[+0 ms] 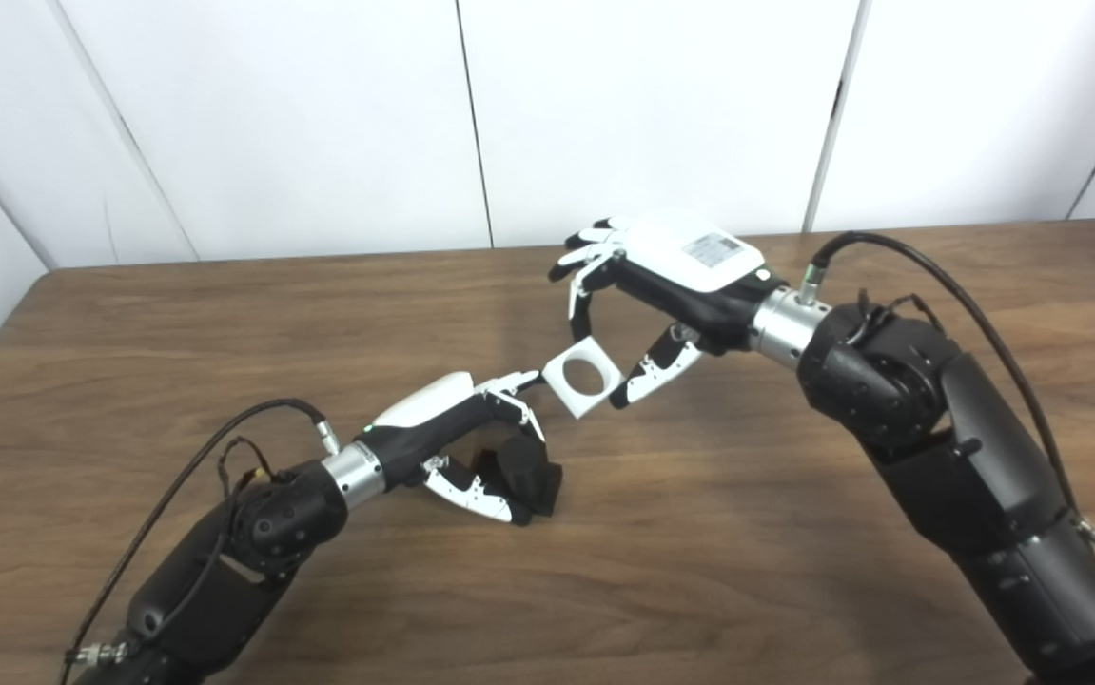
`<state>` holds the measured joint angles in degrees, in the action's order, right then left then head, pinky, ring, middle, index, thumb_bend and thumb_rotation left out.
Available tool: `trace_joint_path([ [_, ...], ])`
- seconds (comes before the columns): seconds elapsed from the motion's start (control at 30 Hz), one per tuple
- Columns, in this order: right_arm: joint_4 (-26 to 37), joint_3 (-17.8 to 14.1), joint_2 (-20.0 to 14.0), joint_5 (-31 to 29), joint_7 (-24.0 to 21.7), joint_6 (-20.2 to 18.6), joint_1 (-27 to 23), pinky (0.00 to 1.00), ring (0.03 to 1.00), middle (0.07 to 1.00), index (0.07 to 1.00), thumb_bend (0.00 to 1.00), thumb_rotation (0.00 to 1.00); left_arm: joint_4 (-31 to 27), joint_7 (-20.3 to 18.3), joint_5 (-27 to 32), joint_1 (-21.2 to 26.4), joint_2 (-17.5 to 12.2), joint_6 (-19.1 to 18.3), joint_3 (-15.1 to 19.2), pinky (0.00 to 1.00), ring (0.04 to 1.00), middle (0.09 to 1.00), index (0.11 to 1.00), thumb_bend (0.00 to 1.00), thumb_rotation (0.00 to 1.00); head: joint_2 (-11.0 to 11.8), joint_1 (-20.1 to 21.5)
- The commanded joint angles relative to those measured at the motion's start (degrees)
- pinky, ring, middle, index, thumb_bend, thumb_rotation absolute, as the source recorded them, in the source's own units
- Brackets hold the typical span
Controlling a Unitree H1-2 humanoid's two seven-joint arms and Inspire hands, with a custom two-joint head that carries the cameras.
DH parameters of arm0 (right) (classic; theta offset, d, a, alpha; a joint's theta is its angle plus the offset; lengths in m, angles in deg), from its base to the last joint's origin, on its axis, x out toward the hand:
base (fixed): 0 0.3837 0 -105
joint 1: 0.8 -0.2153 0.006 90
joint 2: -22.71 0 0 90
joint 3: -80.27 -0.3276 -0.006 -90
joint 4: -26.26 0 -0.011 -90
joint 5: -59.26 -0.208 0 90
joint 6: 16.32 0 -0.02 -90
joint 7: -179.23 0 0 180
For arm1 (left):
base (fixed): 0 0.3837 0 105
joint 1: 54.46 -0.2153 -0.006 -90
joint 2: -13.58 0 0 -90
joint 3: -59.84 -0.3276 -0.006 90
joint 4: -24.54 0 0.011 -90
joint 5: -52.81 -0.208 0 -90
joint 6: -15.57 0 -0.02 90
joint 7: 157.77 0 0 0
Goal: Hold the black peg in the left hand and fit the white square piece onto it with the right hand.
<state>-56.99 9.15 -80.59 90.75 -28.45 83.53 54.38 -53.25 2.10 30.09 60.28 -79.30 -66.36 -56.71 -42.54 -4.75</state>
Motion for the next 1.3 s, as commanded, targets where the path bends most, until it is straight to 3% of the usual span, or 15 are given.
trace_joint_path([
  [0.0, 2.84, -0.27, 0.59, -0.86, -1.09, -0.25, -3.65, 0.96, 0.927, 0.829, 0.478, 0.52, 0.14, 2.12, -1.65, -4.18, -0.75, -0.13, -2.58, -2.14, 0.98, 1.000, 1.000, 0.495, 0.52, 0.08, -0.04, -0.04],
  [0.27, 4.21, 0.66, 2.45, -1.35, -4.78, -0.75, -3.88, 0.94, 0.927, 0.840, 0.480, 0.52, 0.14, 2.19, -1.44, -4.12, -0.65, 0.29, -2.14, -2.05, 0.97, 1.000, 1.000, 0.494, 0.52, 0.08, -0.56, -0.61],
  [0.7, 2.65, 5.00, 6.11, -1.37, -9.26, 0.37, -5.25, 0.95, 0.936, 0.840, 0.480, 0.52, 0.14, 2.35, -1.15, -5.09, -0.34, 0.70, -2.15, -2.21, 0.96, 1.000, 0.996, 0.495, 0.52, 0.08, -0.83, -1.87],
  [1.27, -0.01, 5.81, 7.51, -0.52, -9.71, 1.04, -6.56, 0.96, 0.934, 0.846, 0.480, 0.52, 0.14, 1.51, -1.48, -5.25, -0.39, 0.73, -2.72, -2.11, 0.96, 1.000, 0.994, 0.495, 0.52, 0.08, -0.83, -1.92],
])
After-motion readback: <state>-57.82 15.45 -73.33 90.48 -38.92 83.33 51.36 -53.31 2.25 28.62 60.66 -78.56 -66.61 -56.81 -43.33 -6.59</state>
